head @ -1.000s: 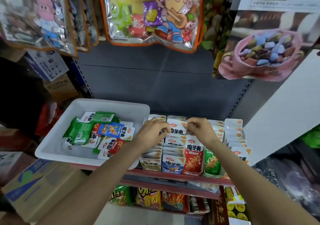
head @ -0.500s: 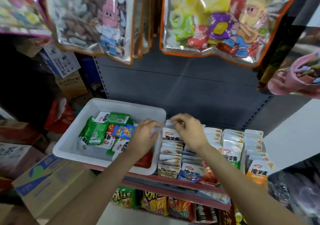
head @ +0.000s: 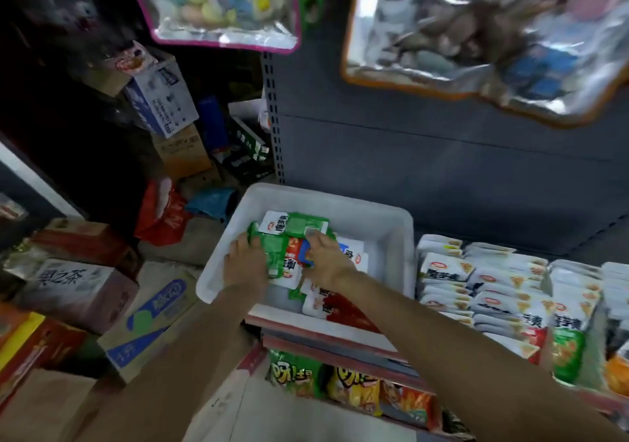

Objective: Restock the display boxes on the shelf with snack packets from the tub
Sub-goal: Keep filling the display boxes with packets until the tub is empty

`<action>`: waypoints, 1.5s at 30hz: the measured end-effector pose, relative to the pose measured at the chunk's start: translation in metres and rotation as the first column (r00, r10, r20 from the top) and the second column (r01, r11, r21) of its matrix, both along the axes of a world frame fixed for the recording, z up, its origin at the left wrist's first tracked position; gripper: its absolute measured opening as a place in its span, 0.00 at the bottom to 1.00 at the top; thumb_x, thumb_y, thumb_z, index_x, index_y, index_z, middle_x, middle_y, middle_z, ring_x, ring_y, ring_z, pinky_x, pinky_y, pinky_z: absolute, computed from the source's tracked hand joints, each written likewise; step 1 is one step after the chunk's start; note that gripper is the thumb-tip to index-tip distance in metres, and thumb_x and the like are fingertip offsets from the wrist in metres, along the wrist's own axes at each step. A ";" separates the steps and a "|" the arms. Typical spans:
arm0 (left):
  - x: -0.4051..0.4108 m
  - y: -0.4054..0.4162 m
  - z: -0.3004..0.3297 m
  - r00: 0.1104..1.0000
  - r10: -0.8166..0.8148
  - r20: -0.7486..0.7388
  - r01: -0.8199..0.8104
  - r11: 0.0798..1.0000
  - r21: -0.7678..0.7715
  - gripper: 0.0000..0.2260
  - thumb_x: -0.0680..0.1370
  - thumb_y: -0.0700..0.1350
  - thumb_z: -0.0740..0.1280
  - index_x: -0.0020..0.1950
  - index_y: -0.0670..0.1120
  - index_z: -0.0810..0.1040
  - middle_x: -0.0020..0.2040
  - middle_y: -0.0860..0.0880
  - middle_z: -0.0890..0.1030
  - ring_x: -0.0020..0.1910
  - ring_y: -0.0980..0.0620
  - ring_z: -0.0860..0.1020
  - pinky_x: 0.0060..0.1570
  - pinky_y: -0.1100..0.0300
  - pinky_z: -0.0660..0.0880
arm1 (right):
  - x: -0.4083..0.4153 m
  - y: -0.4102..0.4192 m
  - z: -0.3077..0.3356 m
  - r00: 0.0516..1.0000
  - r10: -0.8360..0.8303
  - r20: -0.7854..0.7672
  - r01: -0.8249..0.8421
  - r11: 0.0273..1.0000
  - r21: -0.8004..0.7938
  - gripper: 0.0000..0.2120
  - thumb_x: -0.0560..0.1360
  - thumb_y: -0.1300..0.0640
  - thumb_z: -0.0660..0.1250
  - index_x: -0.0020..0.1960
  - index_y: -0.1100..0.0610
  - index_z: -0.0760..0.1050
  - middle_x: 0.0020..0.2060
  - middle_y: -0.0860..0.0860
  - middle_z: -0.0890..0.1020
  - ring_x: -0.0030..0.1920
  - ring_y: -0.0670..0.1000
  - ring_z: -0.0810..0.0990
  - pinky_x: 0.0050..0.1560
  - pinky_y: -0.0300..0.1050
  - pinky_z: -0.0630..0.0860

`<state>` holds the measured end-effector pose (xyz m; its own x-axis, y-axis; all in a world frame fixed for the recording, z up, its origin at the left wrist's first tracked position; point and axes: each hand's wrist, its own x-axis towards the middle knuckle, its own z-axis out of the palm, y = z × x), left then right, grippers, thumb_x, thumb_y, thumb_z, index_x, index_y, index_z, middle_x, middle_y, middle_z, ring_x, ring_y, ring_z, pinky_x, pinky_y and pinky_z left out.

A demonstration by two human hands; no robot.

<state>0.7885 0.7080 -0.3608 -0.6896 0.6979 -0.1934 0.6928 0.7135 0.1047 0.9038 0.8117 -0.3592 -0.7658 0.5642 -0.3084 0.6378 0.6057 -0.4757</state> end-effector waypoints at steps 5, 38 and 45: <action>-0.024 -0.010 -0.010 1.000 -0.030 0.003 0.030 0.995 -0.099 0.18 0.80 0.35 0.54 0.71 0.39 0.59 0.67 0.38 0.65 0.66 0.41 0.66 0.61 0.50 0.69 | -0.033 -0.001 -0.012 0.988 0.023 0.151 -0.026 0.999 0.020 0.41 0.75 0.54 0.67 0.77 0.56 0.43 0.77 0.50 0.42 0.77 0.52 0.44 0.75 0.46 0.51; 0.126 0.060 0.092 0.603 -0.373 0.705 -0.378 0.645 0.664 0.05 0.80 0.42 0.61 0.52 0.46 0.76 0.47 0.49 0.81 0.33 0.58 0.82 0.32 0.65 0.77 | 0.152 0.036 0.085 0.611 -0.410 -0.677 0.356 0.906 -0.228 0.04 0.74 0.65 0.68 0.45 0.58 0.77 0.40 0.52 0.82 0.40 0.49 0.80 0.44 0.51 0.77; 0.238 0.117 0.079 0.689 -0.577 0.439 0.142 0.702 0.698 0.10 0.78 0.38 0.64 0.59 0.41 0.76 0.55 0.45 0.78 0.55 0.48 0.78 0.55 0.57 0.74 | 0.283 0.073 0.110 0.453 -0.474 -0.755 0.509 0.833 -0.217 0.13 0.75 0.68 0.66 0.38 0.52 0.72 0.25 0.42 0.76 0.26 0.35 0.74 0.29 0.27 0.69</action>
